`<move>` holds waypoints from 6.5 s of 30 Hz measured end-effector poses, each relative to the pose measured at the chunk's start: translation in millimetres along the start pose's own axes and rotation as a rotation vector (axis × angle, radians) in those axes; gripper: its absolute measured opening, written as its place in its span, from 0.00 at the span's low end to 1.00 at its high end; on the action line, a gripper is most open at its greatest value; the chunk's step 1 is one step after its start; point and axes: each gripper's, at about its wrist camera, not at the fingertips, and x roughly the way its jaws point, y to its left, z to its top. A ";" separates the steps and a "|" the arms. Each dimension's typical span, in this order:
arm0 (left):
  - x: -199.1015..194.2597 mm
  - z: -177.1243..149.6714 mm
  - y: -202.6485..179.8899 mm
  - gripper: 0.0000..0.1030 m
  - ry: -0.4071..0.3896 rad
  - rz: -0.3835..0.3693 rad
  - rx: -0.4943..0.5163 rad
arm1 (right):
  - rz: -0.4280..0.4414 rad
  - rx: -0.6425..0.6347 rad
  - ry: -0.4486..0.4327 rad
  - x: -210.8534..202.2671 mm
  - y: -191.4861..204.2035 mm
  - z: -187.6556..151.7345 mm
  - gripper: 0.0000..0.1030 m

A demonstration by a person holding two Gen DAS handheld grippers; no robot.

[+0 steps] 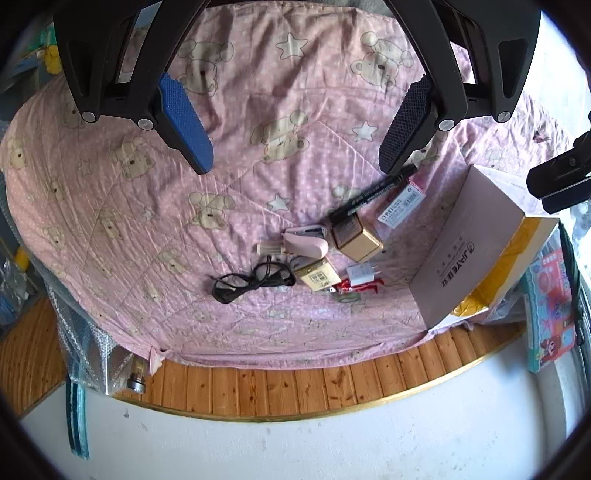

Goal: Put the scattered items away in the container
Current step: 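Move the left tool toward the white staples box while the right tool approaches the pink stapler, then close the left tool on the staples box while the right tool grasps the pink stapler, then lift the staples box with the left tool while the right tool lifts the stapler, then carry the staples box and stapler with both tools over the cardboard box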

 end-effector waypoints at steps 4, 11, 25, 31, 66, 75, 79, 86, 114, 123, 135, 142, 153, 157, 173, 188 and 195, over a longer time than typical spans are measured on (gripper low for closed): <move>12.0 -7.0 0.7 0.44 0.050 -0.034 -0.023 | 0.034 0.002 0.010 3.2 1.6 -5.9 0.89; 24.6 -3.0 -12.2 0.23 0.070 -0.052 0.017 | 0.057 -0.045 0.039 12.5 12.7 -5.1 0.36; 65.9 -4.5 -4.9 0.06 0.154 -0.044 0.013 | 0.089 -0.053 0.144 55.7 19.3 -11.7 0.07; 84.4 -2.8 -0.7 0.04 0.192 -0.045 0.017 | 0.087 -0.054 0.184 71.6 20.3 -7.5 0.07; 176.4 16.6 50.3 0.46 0.339 -0.078 -0.101 | 0.209 -0.033 0.250 129.7 25.9 51.4 0.46; 206.5 17.9 64.5 0.49 0.358 -0.091 -0.147 | 0.205 -0.035 0.212 151.3 13.0 71.9 0.48; 213.6 23.7 63.6 0.50 0.340 -0.088 -0.121 | 0.163 -0.005 0.233 167.8 -10.0 73.7 0.48; 225.9 34.3 54.8 0.51 0.325 -0.073 -0.063 | 0.108 -0.012 0.241 200.1 -21.1 78.3 0.45; 220.5 30.0 65.5 0.49 0.319 -0.039 -0.100 | 0.264 0.063 0.336 190.7 -14.8 64.4 0.25; 219.8 27.6 52.5 0.39 0.300 0.026 -0.007 | 0.190 0.036 0.273 196.0 -11.6 64.2 0.25; 209.1 15.1 46.8 0.37 0.266 0.024 0.025 | 0.187 0.056 0.248 188.0 -22.6 55.9 0.26; 180.3 28.1 38.5 0.37 0.226 -0.049 -0.019 | 0.199 0.081 0.208 151.6 -29.1 51.0 0.26; 145.5 29.6 13.8 0.37 0.194 -0.032 0.007 | 0.232 0.081 0.179 117.1 -21.9 35.4 0.26; 132.8 30.0 10.0 0.37 0.176 -0.005 0.008 | 0.245 0.065 0.166 103.2 -15.9 31.4 0.26; 76.9 30.4 11.5 0.37 0.067 -0.007 -0.016 | 0.271 0.010 0.074 47.1 13.8 33.2 0.26; 39.6 14.8 30.5 0.37 -0.011 -0.062 -0.079 | 0.276 -0.060 0.030 8.7 49.2 23.5 0.27; 22.0 6.1 54.0 0.37 -0.045 -0.070 -0.149 | 0.290 -0.097 0.006 -2.6 71.1 29.0 0.26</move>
